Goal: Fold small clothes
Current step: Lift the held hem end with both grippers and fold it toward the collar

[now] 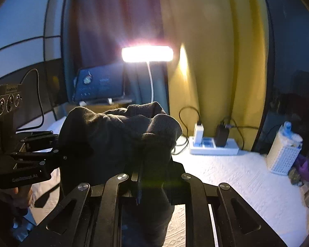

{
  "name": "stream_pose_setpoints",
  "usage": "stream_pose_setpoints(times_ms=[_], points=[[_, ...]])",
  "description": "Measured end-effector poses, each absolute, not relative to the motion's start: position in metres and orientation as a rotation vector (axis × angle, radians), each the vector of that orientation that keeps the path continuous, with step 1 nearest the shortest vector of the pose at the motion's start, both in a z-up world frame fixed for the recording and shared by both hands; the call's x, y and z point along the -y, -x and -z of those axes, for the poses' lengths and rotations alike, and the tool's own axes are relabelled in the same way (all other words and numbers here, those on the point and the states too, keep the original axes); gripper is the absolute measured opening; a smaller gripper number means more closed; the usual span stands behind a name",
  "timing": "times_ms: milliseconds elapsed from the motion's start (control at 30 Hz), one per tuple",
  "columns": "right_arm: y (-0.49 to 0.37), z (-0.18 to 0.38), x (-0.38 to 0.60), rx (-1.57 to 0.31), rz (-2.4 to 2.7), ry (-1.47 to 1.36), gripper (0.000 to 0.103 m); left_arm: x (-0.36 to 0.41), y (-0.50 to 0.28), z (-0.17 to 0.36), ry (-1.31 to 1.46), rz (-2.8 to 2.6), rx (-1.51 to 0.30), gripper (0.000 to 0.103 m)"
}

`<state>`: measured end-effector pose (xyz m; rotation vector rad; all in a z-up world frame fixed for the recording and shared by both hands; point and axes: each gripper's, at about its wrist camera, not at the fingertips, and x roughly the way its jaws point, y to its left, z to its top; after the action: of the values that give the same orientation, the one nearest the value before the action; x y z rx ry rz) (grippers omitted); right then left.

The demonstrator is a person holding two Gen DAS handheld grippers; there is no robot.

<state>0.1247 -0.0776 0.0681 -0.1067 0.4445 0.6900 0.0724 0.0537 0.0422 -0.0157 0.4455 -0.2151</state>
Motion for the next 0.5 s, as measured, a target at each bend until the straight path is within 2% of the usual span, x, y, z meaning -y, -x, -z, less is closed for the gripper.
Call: stream_pose_setpoints(times_ms=[500], points=[[-0.034, -0.138, 0.083, -0.212, -0.731, 0.14, 0.018, -0.058, 0.003, -0.097, -0.001, 0.207, -0.275, 0.02]])
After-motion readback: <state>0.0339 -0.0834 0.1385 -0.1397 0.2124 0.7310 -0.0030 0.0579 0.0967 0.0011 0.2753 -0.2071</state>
